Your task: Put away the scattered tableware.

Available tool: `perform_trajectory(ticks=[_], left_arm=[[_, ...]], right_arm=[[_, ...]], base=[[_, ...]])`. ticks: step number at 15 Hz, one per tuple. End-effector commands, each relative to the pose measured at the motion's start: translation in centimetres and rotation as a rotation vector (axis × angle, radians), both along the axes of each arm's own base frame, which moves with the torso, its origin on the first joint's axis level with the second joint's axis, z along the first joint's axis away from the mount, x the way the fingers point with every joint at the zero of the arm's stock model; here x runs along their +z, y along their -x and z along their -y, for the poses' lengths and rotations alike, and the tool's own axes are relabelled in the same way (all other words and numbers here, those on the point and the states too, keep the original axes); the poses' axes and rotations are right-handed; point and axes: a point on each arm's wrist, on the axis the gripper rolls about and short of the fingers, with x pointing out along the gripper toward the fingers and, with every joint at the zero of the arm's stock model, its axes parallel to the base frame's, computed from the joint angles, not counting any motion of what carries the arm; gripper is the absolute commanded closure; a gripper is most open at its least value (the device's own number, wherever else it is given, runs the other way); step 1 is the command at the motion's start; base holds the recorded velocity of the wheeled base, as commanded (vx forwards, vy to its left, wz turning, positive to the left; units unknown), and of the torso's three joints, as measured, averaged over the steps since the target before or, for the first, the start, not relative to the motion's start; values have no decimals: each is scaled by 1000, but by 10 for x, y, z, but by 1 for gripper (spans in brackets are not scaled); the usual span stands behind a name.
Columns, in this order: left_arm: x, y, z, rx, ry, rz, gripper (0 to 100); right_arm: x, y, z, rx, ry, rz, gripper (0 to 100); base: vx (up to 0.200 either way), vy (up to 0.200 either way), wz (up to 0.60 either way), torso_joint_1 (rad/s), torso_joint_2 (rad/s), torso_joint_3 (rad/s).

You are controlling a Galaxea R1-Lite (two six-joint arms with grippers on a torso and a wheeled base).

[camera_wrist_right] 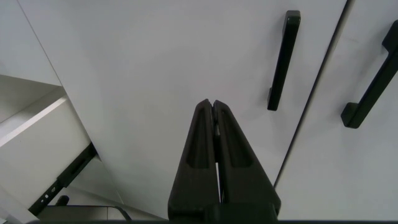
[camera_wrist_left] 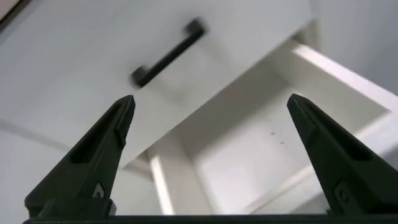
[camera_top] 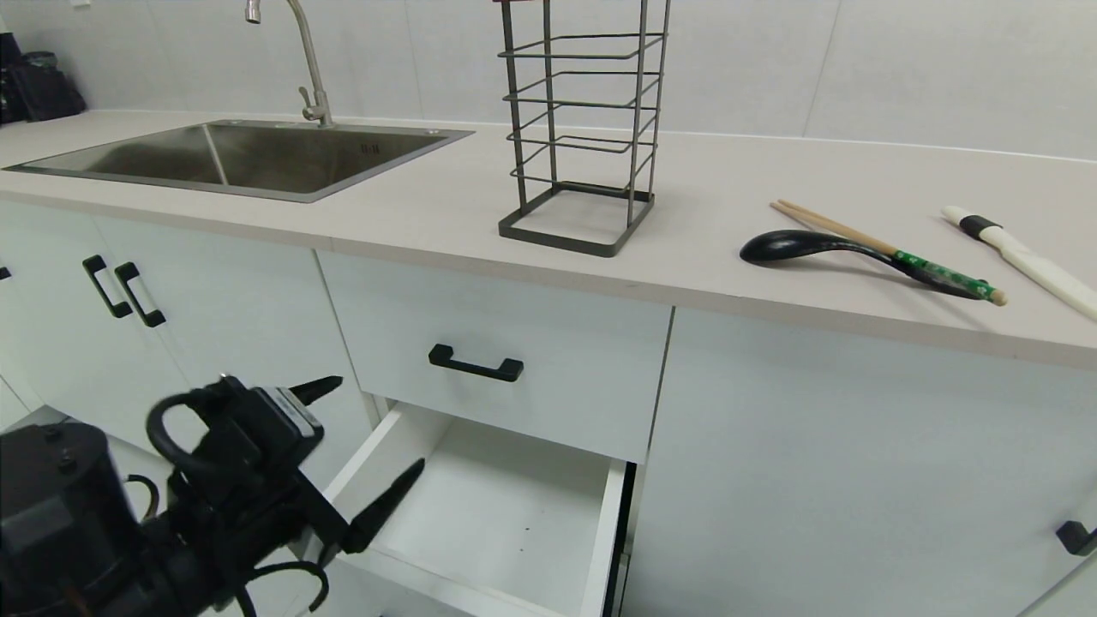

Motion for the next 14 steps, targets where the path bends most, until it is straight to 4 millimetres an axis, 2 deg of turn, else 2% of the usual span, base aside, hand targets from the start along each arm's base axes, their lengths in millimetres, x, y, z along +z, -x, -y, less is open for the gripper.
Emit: perform_trajectory(ticks=[1,3,5,9,10,11,12,13,14], left_arm=[[6,-9,-28,183,128,-69,0],[8,-7,-40,141,170,-133,0],[5,9,-55,113,193,-135,0],[11,39,-78,190,232,-39,0],[9,64,-84,229,234,39,0],[9,69,-85,241,234,58,0],[10,89,-90,300,241,132,0],[12,100,-93,338,233,178,0],[13,105,-94,352,214,204,0]], right_arm=[[0,0,0,1,0,-2,100],[0,0,0,1,0,-2,100],[0,0,0,1,0,-2,100],[0,0,0,1,0,-2,100],[0,0,0,1,0,-2,100],[0,0,0,1,0,-2,100],[0,0,0,1,0,-2,100],[0,0,0,1,0,-2,100],[0,0,0,1,0,-2,100]], base=[[0,0,0,0,0,0],[0,0,0,0,0,0],[0,0,0,0,0,0],[0,0,0,0,0,0],[0,0,0,0,0,0],[0,0,0,0,0,0],[0,0,0,0,0,0],[0,0,0,0,0,0],[0,0,0,0,0,0]])
